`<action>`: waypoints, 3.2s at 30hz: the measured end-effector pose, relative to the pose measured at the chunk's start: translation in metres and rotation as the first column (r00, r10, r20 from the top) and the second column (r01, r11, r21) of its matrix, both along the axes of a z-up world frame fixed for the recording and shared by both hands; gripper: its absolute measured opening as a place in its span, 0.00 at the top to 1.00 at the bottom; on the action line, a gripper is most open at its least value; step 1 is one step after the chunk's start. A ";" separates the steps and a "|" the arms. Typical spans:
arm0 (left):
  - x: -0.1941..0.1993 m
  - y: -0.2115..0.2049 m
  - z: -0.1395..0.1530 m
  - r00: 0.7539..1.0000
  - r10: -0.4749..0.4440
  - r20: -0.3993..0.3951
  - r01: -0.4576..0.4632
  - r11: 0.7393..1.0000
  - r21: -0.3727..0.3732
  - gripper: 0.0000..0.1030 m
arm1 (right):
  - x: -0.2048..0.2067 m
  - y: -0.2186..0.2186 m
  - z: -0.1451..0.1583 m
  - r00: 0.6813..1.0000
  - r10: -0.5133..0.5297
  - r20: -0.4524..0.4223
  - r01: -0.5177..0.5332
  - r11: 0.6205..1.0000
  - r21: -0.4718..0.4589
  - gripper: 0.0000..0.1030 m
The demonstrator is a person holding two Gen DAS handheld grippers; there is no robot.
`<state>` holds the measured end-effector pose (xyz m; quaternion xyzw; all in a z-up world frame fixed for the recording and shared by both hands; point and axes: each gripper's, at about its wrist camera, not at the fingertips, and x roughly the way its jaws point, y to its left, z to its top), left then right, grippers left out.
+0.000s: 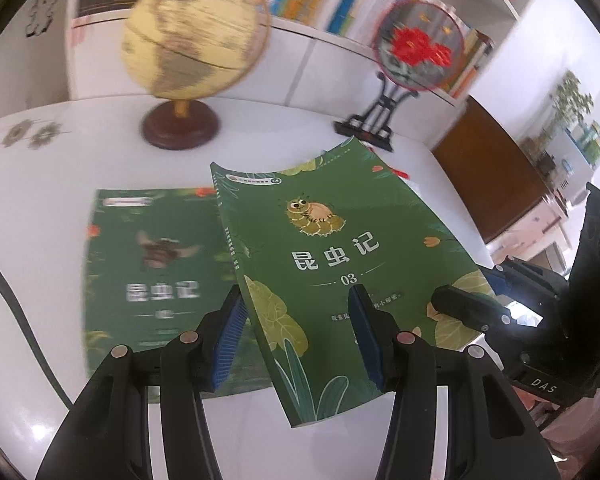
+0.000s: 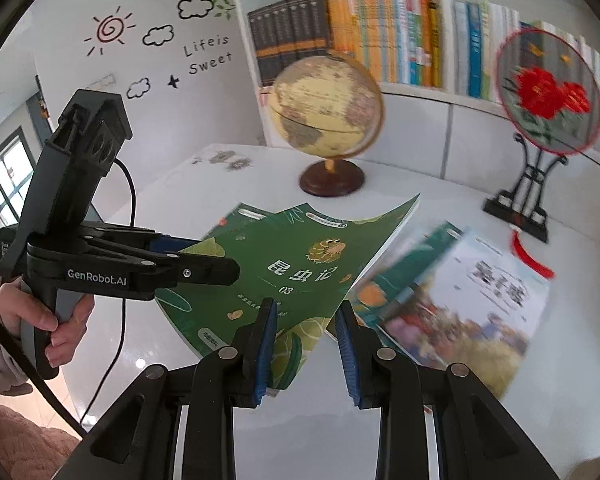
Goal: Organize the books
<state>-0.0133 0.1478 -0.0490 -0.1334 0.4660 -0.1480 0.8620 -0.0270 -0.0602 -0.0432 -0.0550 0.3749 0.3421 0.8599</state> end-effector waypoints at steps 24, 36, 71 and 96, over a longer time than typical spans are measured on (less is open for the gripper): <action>0.009 0.114 -0.073 0.983 0.086 -0.163 -0.085 0.996 0.015 0.53 | 0.026 0.130 -0.065 0.978 0.021 -0.210 -0.033 0.998 -0.055 0.72; 0.015 0.116 -0.092 0.969 0.146 -0.199 -0.133 0.988 0.077 0.50 | 0.037 0.133 -0.106 0.931 -0.083 -0.354 0.054 0.994 -0.093 0.72; 0.084 -0.137 -0.058 0.986 -0.132 -0.099 0.123 0.988 -0.095 0.24 | 0.071 -0.167 -0.087 0.793 -0.495 -0.355 0.539 0.842 0.032 0.49; 0.150 -0.173 -0.089 0.972 -0.183 -0.150 0.171 0.982 -0.085 0.19 | 0.120 -0.176 -0.119 0.817 -0.483 -0.316 0.508 0.862 -0.006 0.49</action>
